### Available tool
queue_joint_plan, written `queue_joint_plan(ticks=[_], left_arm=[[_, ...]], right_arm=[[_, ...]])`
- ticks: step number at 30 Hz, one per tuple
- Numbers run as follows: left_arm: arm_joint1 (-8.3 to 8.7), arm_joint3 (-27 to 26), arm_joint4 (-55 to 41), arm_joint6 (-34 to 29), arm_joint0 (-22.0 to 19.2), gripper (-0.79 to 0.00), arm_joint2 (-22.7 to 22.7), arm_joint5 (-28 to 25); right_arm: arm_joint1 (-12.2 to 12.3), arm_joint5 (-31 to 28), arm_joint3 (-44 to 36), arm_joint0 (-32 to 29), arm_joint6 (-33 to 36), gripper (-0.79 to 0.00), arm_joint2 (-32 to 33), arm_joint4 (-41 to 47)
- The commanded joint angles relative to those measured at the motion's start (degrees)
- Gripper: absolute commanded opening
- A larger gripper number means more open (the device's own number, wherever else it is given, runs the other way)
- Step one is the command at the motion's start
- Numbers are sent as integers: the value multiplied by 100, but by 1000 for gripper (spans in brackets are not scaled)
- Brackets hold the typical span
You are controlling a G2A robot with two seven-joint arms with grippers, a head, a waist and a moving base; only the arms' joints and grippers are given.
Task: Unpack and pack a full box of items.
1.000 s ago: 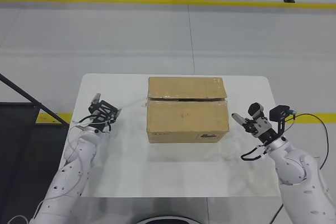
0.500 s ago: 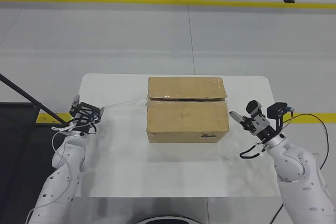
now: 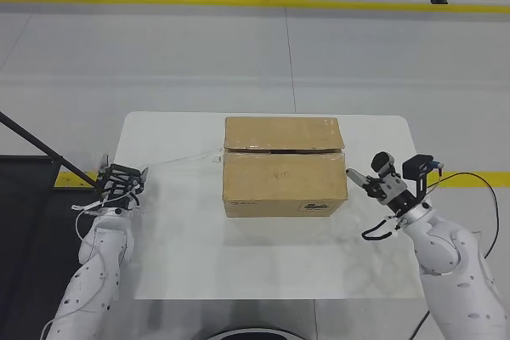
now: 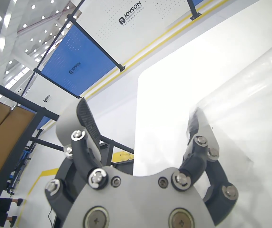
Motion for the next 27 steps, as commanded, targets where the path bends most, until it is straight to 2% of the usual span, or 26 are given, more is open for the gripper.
queue_joint_plan(ticks=[1, 11, 16, 21, 27], left_arm=[[-2, 28, 81, 21, 33, 0, 49, -61], [-20, -46, 139, 129, 231, 0, 108, -101], [-16, -208, 145, 162, 200, 0, 139, -382], [-8, -162, 447, -28, -148, 0, 310, -857], [-56, 346, 596, -227, -846, 0, 613, -1068]], right_arm=[[2, -2, -3, -11, -8, 0, 1, -1], [15, 0, -48, -81, -48, 0, 2, -18], [22, -4, -96, -119, -71, 0, 8, -37], [30, 8, -149, -173, -91, 0, 31, -47], [47, 29, -149, -280, -133, 0, 137, -25]])
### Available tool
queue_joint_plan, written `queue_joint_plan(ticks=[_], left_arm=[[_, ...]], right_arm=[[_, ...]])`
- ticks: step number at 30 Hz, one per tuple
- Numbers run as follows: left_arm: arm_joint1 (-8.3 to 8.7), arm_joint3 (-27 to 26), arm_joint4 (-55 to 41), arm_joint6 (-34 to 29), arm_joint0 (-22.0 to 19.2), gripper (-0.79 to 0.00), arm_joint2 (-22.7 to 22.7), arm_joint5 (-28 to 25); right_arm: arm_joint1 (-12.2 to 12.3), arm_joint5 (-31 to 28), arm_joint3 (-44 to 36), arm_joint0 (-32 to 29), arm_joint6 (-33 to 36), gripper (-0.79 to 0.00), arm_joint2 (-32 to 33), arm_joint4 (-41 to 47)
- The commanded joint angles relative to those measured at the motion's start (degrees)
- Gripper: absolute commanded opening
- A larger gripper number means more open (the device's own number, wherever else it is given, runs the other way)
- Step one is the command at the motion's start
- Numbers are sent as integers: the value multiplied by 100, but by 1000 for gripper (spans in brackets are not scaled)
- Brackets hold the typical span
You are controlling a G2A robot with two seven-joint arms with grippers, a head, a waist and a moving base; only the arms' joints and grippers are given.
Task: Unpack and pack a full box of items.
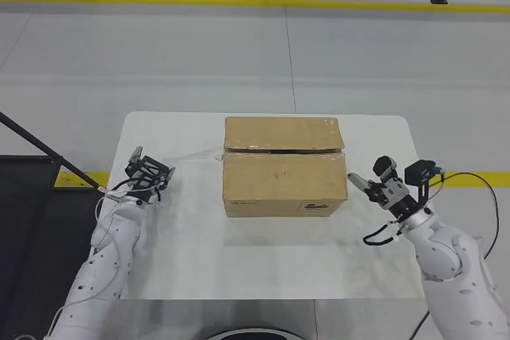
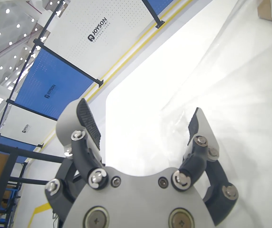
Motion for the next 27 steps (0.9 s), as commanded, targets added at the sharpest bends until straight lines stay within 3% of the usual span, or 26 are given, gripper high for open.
queue_joint_plan(ticks=[1, 7, 12, 27], left_arm=[[-21, 208, 47, -54, -236, 0, 114, -25], [-70, 708, 165, -114, -729, 0, 270, 216], [-83, 853, -7, 39, -861, 0, 146, 610], [-75, 140, -467, 565, 131, 0, -442, 1952]], right_arm=[[6, 0, 17, -28, -15, 0, 40, 18], [21, 6, 44, -101, -46, 0, 134, 64], [29, 14, 49, -92, -28, 0, 156, 87], [19, 3, 69, 138, 45, 0, -65, 63]])
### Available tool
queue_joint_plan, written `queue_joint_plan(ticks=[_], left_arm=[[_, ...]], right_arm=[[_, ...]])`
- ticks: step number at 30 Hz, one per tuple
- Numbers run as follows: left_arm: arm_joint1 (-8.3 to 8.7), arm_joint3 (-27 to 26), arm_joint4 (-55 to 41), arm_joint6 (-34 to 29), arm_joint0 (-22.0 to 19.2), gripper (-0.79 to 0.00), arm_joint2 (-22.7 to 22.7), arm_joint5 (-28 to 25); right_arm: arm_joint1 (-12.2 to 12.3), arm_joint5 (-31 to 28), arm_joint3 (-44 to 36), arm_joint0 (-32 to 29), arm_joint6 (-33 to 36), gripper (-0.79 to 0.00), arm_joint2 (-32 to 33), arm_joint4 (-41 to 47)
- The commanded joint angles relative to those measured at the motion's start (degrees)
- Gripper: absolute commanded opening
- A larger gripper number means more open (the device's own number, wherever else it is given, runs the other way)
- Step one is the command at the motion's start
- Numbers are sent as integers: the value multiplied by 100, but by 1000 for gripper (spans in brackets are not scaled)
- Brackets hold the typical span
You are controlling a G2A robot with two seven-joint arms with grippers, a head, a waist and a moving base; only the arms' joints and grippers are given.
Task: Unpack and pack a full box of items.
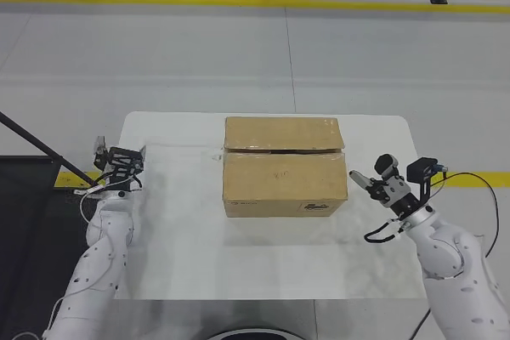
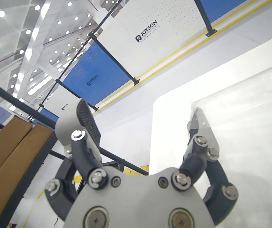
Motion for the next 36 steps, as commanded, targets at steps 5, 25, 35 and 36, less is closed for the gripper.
queue_joint_plan(ticks=[5, 25, 35, 36], left_arm=[[-21, -218, -218, 196, 432, 0, -167, 409], [-103, -99, -3, 404, 964, 0, 83, 169], [-69, -347, 201, 590, 1253, 0, 91, -425], [-64, -449, 158, 642, 1315, 0, 64, -497]], right_arm=[[2, -17, 18, 20, -4, 0, -34, -14], [28, -86, -56, -173, -125, 0, 16, -104], [40, -98, -75, -198, -133, 0, 37, -107], [41, -88, -79, -189, -127, 0, 39, -113]])
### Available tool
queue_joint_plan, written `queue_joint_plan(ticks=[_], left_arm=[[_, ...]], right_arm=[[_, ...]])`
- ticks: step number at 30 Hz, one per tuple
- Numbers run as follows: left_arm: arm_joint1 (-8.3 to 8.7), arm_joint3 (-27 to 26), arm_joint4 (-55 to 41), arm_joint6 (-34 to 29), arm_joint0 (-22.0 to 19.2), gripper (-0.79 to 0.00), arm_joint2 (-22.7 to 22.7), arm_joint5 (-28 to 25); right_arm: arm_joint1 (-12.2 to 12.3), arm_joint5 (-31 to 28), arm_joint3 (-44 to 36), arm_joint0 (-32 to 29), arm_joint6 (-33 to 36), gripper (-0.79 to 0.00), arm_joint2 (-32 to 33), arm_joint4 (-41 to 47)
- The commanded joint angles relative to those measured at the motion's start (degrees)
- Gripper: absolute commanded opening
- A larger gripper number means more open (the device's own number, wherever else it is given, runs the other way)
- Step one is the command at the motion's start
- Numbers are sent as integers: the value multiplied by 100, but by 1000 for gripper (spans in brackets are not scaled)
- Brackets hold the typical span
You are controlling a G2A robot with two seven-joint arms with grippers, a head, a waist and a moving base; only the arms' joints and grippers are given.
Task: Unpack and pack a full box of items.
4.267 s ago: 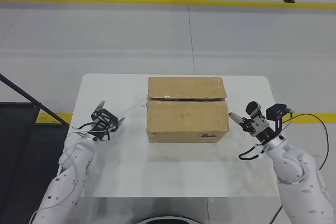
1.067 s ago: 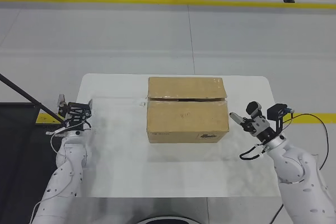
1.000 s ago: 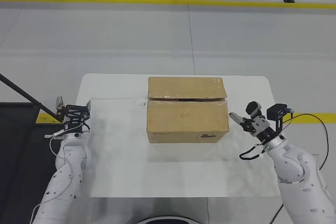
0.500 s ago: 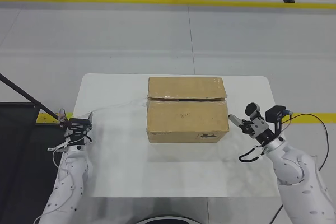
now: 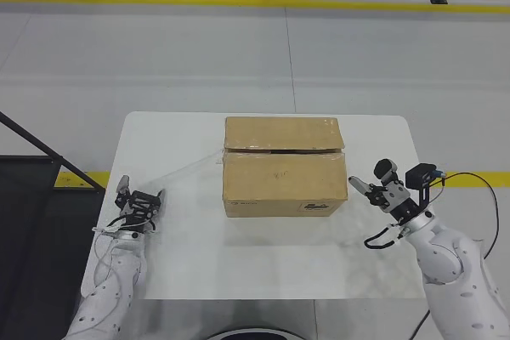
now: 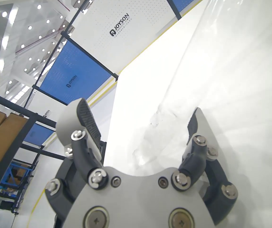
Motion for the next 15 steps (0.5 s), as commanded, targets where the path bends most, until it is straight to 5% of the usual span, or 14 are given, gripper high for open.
queue_joint_plan(ticks=[1, 15], left_arm=[[12, -231, -69, 100, 141, 0, -56, -130], [198, -2713, -915, 451, 1756, 0, -1020, -2181]], right_arm=[[3, 14, -15, 20, 19, 0, 4, -14], [88, 317, -433, 368, 1221, 0, 165, -181]])
